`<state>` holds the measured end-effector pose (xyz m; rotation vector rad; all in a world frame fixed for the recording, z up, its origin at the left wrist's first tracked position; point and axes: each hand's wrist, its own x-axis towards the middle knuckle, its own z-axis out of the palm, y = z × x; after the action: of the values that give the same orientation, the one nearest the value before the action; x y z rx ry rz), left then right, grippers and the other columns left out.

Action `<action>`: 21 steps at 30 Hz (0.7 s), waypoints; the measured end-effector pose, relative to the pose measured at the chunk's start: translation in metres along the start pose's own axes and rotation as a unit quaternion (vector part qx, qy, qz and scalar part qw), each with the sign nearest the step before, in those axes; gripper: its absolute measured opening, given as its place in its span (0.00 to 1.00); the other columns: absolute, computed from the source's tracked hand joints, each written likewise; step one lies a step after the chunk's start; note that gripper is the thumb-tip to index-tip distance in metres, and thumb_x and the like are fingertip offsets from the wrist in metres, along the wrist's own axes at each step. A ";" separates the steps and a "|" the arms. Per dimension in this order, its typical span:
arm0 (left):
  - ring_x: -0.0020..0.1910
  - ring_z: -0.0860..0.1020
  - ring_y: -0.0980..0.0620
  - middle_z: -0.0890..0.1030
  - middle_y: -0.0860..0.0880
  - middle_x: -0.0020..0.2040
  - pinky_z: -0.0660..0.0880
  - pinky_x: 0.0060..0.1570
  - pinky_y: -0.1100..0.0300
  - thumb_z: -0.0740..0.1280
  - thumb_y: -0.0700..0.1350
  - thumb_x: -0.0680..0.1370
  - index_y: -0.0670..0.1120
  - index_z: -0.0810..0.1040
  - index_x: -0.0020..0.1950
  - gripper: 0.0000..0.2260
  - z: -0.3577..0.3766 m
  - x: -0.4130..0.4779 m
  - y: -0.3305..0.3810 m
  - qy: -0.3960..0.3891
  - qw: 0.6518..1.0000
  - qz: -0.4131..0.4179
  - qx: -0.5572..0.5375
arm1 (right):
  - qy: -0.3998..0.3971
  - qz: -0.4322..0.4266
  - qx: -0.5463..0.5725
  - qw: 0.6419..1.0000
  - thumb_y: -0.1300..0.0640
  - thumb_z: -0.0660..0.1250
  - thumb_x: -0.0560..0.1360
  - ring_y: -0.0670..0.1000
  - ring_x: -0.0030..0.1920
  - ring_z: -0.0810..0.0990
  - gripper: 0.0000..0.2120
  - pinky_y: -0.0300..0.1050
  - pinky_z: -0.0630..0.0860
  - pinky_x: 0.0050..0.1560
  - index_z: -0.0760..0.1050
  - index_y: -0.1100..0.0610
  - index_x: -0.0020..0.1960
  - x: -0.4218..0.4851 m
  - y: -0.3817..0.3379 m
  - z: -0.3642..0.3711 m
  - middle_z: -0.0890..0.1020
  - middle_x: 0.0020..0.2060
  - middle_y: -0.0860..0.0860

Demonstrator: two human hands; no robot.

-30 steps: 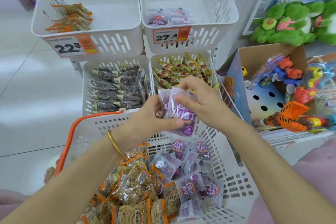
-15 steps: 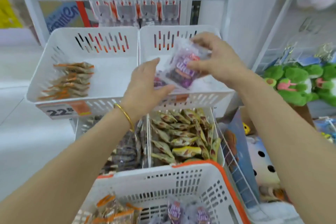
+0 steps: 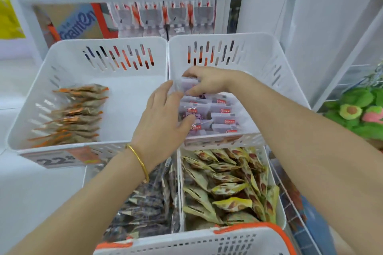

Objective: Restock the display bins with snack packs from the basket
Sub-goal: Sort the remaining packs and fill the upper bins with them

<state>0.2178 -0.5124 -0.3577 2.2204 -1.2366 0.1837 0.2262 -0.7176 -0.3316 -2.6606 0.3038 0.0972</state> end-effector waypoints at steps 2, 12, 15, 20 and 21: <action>0.75 0.51 0.51 0.55 0.48 0.76 0.51 0.71 0.60 0.63 0.49 0.78 0.47 0.64 0.72 0.23 -0.001 0.000 0.001 0.002 1.000 -0.003 -0.005 | -0.017 0.018 0.019 1.000 0.43 0.65 0.76 0.53 0.70 0.66 0.32 0.51 0.65 0.69 0.59 0.54 0.74 -0.003 -0.006 0.001 0.65 0.72 0.51; 0.71 0.58 0.47 0.65 0.42 0.71 0.50 0.67 0.66 0.61 0.47 0.78 0.42 0.72 0.64 0.17 -0.030 -0.051 0.018 0.066 0.997 0.044 -0.005 | 0.246 0.051 0.172 0.952 0.52 0.50 0.83 0.62 0.63 0.71 0.24 0.50 0.66 0.62 0.68 0.72 0.64 -0.083 -0.050 -0.003 0.73 0.63 0.65; 0.68 0.63 0.47 0.69 0.43 0.67 0.53 0.67 0.66 0.57 0.49 0.77 0.43 0.74 0.60 0.16 -0.027 -0.109 0.033 0.027 0.996 0.082 -0.029 | 0.316 0.010 0.238 0.918 0.57 0.56 0.81 0.53 0.53 0.77 0.11 0.46 0.73 0.55 0.74 0.60 0.56 -0.162 -0.067 0.033 0.78 0.52 0.52; 0.74 0.54 0.48 0.60 0.49 0.74 0.58 0.69 0.56 0.61 0.44 0.79 0.47 0.72 0.62 0.12 0.014 -0.228 0.040 -0.214 0.976 0.015 -0.028 | 0.061 0.110 0.282 0.951 0.60 0.60 0.80 0.47 0.45 0.81 0.08 0.48 0.79 0.45 0.75 0.51 0.52 -0.281 -0.041 0.170 0.80 0.49 0.48; 0.74 0.52 0.50 0.57 0.50 0.75 0.58 0.69 0.57 0.61 0.45 0.79 0.49 0.71 0.64 0.13 0.020 -0.243 0.040 -0.257 0.966 -0.014 -0.026 | 0.021 0.151 0.228 0.962 0.61 0.60 0.80 0.50 0.48 0.81 0.09 0.49 0.77 0.48 0.76 0.55 0.56 -0.294 -0.025 0.198 0.80 0.53 0.51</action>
<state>0.0459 -0.3614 -0.4514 2.3153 -1.4461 -0.4612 -0.0575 -0.5481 -0.4626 -2.1462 0.6611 0.0568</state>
